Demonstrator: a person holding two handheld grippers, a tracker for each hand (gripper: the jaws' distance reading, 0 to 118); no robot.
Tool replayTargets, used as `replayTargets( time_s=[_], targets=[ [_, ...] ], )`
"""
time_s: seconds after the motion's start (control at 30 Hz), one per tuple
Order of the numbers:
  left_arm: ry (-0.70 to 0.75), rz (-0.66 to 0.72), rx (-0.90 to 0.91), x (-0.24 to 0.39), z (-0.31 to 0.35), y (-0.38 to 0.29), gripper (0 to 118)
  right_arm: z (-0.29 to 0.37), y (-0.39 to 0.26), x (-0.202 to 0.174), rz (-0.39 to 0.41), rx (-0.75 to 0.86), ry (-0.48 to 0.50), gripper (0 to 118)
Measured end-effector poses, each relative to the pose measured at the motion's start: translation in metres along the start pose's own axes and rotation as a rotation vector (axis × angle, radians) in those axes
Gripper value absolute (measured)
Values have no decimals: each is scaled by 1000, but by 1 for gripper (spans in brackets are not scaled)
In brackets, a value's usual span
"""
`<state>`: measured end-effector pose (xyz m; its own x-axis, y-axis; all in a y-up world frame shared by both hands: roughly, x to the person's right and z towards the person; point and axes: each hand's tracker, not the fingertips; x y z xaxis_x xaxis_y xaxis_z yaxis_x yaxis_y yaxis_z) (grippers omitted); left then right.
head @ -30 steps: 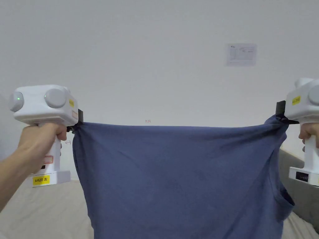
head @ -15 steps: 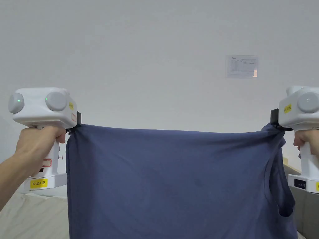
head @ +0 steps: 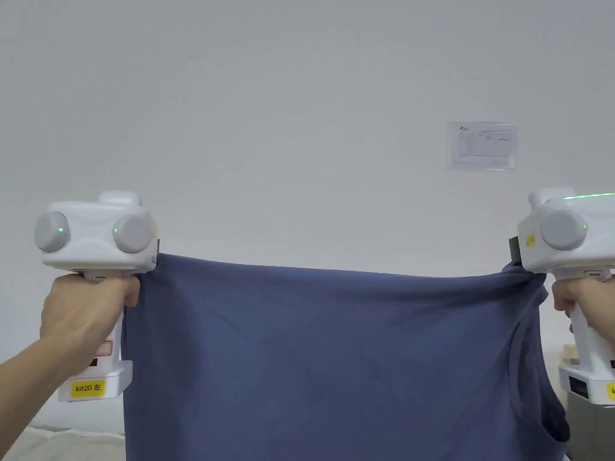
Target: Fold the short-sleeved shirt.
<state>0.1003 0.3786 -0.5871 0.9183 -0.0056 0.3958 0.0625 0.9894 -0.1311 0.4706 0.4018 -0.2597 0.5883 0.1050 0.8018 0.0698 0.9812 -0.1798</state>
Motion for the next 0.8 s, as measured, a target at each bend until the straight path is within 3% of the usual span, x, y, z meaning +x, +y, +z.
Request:
replayTargets(
  time_s=[0.13, 0.23, 0.4, 0.43, 0.53, 0.6, 0.8],
  targets=[
    [19, -25, -32, 13, -35, -9, 1, -36, -1, -13, 18, -10, -21, 3],
    [31, 40, -26, 18, -56, -19, 1, -59, -4, -21, 18, 0, -21, 3],
    [46, -20, -47, 35, -97, -42, 1, -73, -11, -28, 61, -35, -44, 3],
    [44, -25, -51, 37, -103, -50, 1, -101, -14, -31, 77, -26, -3, 3],
    [40, -29, -96, 39, -119, -75, 1, -102, -25, -29, 85, -66, 0, 3],
    [41, -37, -142, 40, -131, -100, 1, -146, -82, -48, 109, -117, 14, 3],
    [-4, -68, -290, 42, -145, -188, 1, -157, -184, -58, 95, -287, 35, 3]
  ],
)
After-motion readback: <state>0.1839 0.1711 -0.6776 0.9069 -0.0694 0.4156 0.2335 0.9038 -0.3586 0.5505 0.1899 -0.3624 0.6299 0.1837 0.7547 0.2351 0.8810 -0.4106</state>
